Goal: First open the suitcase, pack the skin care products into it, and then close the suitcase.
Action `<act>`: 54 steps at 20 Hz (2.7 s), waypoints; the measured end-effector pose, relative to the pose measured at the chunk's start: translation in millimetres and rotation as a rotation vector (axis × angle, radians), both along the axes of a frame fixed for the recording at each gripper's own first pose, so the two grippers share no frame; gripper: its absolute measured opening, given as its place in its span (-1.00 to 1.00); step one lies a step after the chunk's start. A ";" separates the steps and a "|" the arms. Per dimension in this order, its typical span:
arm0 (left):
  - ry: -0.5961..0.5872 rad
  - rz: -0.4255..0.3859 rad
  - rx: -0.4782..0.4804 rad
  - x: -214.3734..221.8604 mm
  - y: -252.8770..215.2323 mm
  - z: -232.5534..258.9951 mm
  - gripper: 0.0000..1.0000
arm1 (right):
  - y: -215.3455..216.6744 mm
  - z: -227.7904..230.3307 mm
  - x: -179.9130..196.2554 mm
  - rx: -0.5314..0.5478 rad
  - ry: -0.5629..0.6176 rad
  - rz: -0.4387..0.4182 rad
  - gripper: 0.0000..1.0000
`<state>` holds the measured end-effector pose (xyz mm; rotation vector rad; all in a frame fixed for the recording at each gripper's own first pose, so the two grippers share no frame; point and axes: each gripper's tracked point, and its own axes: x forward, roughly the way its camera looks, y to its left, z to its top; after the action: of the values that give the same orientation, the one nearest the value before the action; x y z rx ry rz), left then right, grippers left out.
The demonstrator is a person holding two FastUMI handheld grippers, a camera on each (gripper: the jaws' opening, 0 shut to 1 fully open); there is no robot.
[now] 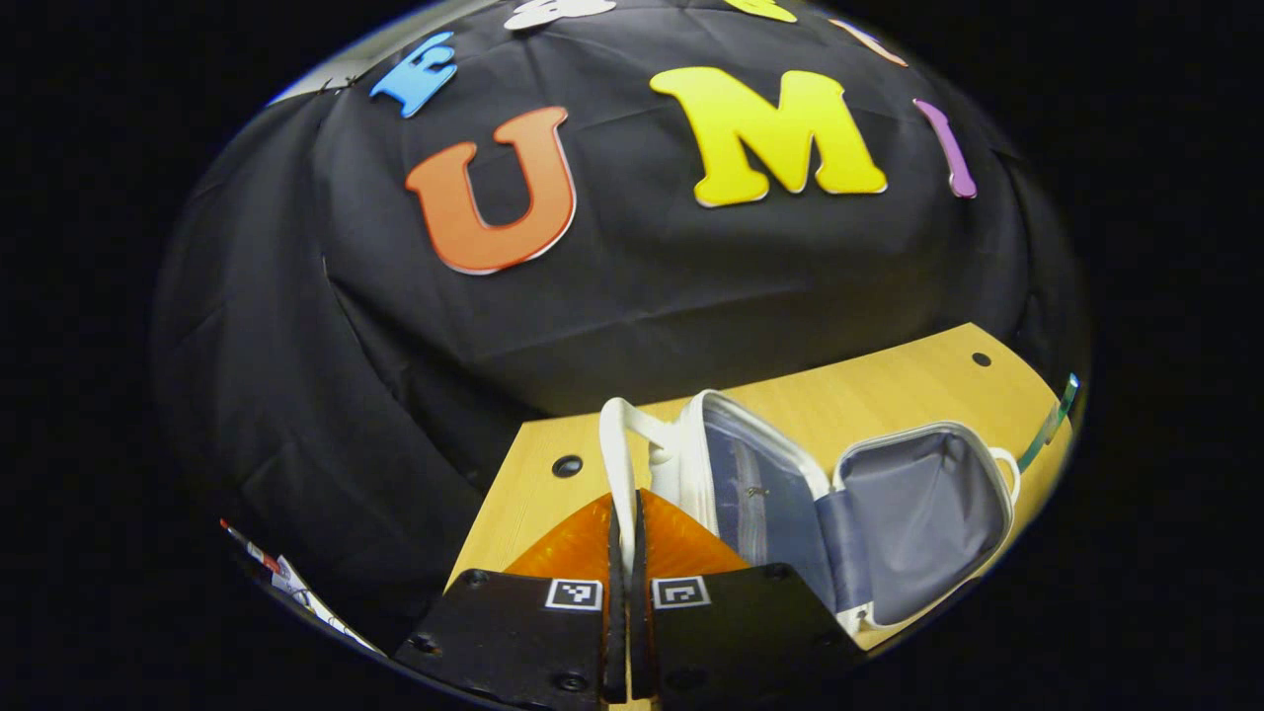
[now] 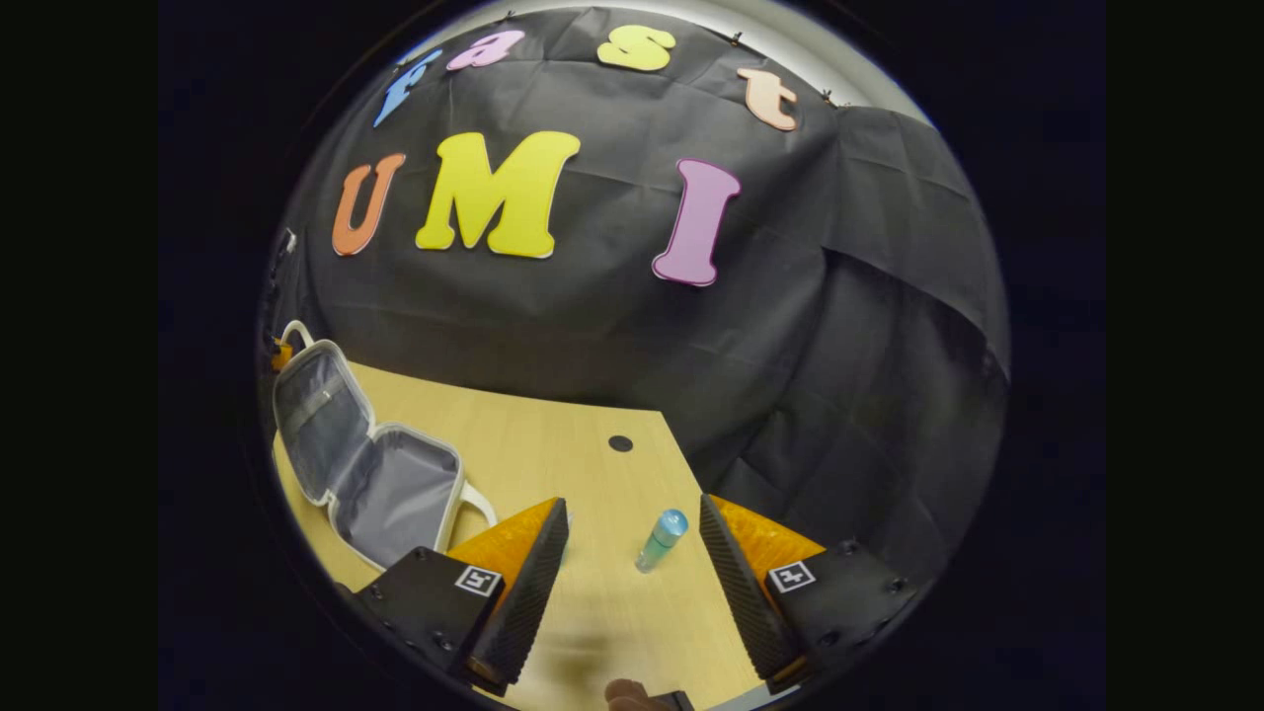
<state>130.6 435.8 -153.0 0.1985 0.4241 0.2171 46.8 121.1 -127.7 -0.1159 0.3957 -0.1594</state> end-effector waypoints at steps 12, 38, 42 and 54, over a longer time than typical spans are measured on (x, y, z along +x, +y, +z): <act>0.242 0.162 -0.277 -17.4 46.3 -141.7 -0.91 | -13.4 -22.6 -12.7 -0.039 0.066 -0.035 0.58; 0.030 0.135 -0.519 -74.1 -117.9 -62.4 0.87 | -91.6 -45.4 -3.5 0.064 -0.007 0.118 0.58; 0.039 0.033 -0.534 -74.2 -216.3 -53.4 0.87 | -129.8 -52.3 3.4 0.061 -0.007 0.130 0.56; 0.185 -0.297 -0.464 -66.0 -468.1 -94.4 0.96 | -199.1 -86.4 10.2 0.034 0.058 0.198 0.56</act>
<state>64.6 -32.2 -247.3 -0.1763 0.6094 -0.1949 57.0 -78.1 -214.1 -0.1256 0.4417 0.0462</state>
